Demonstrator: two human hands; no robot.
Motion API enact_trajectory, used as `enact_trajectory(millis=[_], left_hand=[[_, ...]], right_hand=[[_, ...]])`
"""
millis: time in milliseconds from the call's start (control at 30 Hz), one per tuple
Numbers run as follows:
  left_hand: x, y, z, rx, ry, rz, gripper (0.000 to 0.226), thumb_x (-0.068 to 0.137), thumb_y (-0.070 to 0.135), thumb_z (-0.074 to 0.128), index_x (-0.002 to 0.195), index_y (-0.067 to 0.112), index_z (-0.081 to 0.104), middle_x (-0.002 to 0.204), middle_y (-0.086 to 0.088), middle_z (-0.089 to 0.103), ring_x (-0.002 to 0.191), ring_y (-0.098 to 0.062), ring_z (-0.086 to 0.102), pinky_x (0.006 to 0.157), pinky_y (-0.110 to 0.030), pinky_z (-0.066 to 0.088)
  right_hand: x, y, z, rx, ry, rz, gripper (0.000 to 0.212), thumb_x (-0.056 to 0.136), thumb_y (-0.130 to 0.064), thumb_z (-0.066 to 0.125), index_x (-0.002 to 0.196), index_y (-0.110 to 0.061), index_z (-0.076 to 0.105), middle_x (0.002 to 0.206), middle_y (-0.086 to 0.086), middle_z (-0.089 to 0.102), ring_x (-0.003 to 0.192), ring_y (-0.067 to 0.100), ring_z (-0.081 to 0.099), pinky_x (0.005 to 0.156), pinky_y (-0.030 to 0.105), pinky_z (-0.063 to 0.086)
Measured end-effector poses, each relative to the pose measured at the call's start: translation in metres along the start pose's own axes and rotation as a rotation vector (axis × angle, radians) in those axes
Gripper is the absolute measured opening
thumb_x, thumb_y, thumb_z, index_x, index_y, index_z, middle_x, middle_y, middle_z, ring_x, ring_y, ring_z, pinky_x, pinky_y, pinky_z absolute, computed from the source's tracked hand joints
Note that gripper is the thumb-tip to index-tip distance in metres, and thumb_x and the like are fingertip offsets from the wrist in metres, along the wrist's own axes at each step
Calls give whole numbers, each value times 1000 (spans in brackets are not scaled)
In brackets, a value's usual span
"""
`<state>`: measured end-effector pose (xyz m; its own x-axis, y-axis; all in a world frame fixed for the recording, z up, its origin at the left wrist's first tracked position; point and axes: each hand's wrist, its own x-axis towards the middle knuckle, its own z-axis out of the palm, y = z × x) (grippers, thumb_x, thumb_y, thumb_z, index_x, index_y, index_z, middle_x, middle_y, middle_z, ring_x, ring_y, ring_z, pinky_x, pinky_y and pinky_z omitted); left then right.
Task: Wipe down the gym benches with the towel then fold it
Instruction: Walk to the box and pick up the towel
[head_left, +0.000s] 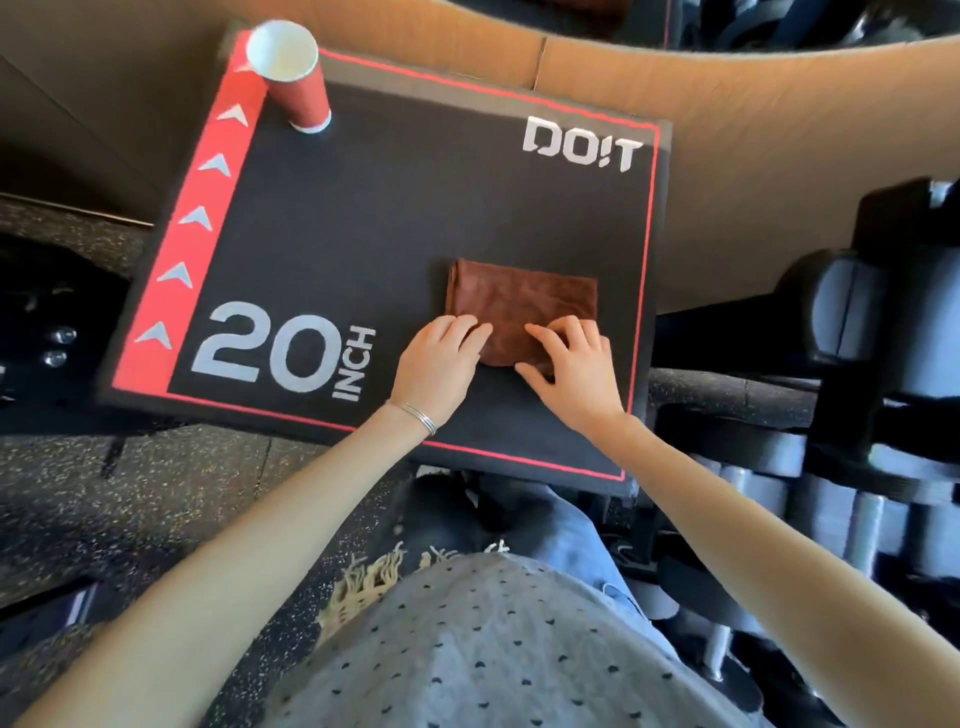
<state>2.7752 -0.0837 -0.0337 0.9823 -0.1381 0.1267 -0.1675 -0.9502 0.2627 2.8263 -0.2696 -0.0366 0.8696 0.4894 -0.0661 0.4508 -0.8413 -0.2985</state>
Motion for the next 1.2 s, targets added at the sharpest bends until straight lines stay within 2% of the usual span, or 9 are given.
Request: enact_trajectory(millis=[100,167,267,367,467,633,800,1000,1200], left_hand=[[-35,1,-6,-10,14,-7,35,72,-2,73,107,3,69,102,-12,68,89,-31,66,79,-37,55],[-52,1,-9,-11,5,-13,36,71,-1,75,106,3,70,101,-11,68,86,-30,66,79,-37,55],[-66,-1,-14,31,-17,-45,36,75,3,73,110,5,68,107,-12,67,93,-30,65,84,-38,53],[-74,1,-18,70,-105,-258,40,88,15,59,127,6,57,127,-14,56,117,-32,52,101,-40,40],[-86,8,-22,102,-147,-488,47,91,20,54,134,4,47,138,-20,44,128,-35,40,105,-42,34],[-115,30,-22,131,-123,-597,45,84,13,62,127,0,54,128,-23,50,117,-40,48,97,-46,42],[-137,56,-8,149,-136,-704,46,84,16,61,128,4,54,129,-21,51,119,-37,48,96,-44,44],[-155,80,1,97,-186,-816,50,92,18,50,140,8,40,143,-18,38,132,-35,33,105,-42,35],[-178,90,7,116,-211,-819,53,95,20,46,145,11,32,150,-16,28,139,-32,23,114,-39,22]], right_hand=[[-19,-11,4,-25,9,-107,43,83,-38,68,116,-11,63,101,11,57,97,33,53,80,42,41],[-23,-16,5,-42,13,-200,43,79,-37,72,113,-11,64,99,11,59,96,34,55,82,43,41],[-14,-20,5,-65,-58,-366,53,81,-42,68,126,-17,58,118,12,57,113,33,51,95,47,36],[7,-24,4,-129,-187,-475,62,85,-56,54,140,-30,42,140,8,42,126,32,39,107,51,23],[20,-23,8,-229,-218,-544,61,87,-64,44,142,-38,34,149,5,33,129,34,33,110,54,16],[26,-20,16,-234,-158,-599,56,87,-64,45,135,-36,45,142,3,43,132,36,30,101,54,23],[30,-23,21,-318,-178,-625,56,88,-65,38,139,-42,35,144,6,37,127,38,30,92,55,30],[23,-31,22,-331,-195,-628,49,93,-51,43,136,-27,43,135,16,40,116,42,36,87,56,36],[14,-39,20,-351,-205,-661,41,96,-37,46,131,-15,48,120,22,46,104,40,42,83,51,39]])
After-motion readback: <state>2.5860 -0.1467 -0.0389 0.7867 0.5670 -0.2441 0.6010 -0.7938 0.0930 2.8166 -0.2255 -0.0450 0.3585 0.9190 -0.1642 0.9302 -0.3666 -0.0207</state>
